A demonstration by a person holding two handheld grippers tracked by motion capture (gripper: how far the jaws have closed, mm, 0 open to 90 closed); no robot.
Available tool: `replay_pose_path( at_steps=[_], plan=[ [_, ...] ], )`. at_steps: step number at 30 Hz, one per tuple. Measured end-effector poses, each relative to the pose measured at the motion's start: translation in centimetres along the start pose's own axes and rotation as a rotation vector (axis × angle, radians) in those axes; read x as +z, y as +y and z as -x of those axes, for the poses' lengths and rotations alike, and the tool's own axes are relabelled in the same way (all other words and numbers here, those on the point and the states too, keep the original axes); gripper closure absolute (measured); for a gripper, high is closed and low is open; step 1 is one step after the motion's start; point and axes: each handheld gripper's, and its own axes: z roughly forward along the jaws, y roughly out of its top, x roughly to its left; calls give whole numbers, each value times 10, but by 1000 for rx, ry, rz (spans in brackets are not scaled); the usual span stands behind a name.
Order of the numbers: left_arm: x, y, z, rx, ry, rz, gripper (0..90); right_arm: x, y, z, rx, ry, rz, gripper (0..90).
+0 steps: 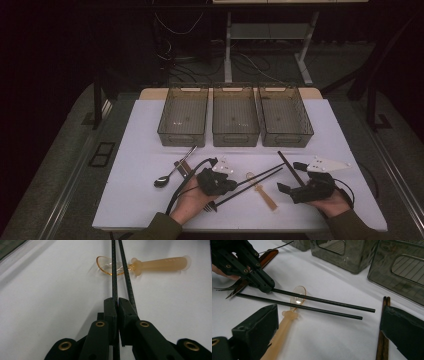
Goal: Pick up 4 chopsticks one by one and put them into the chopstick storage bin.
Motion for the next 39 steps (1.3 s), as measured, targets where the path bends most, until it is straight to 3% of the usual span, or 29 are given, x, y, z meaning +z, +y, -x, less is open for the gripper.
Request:
replay_pose_path(
  at_steps=[2,14,26,39],
  plan=[
    [-3,0,-1,16,-10,-2,848,0,0,0,-1,1,2,23],
    [-21,-3,-11,4,-51,35,848,-2,0,1,10,3,11,23],
    [-36,-6,-17,12,-74,43,847,0,-2,2,-7,1,-10,23],
    [-54,-8,-28,-1,-59,60,847,0,-3,4,-14,-9,-21,23]
  ],
)
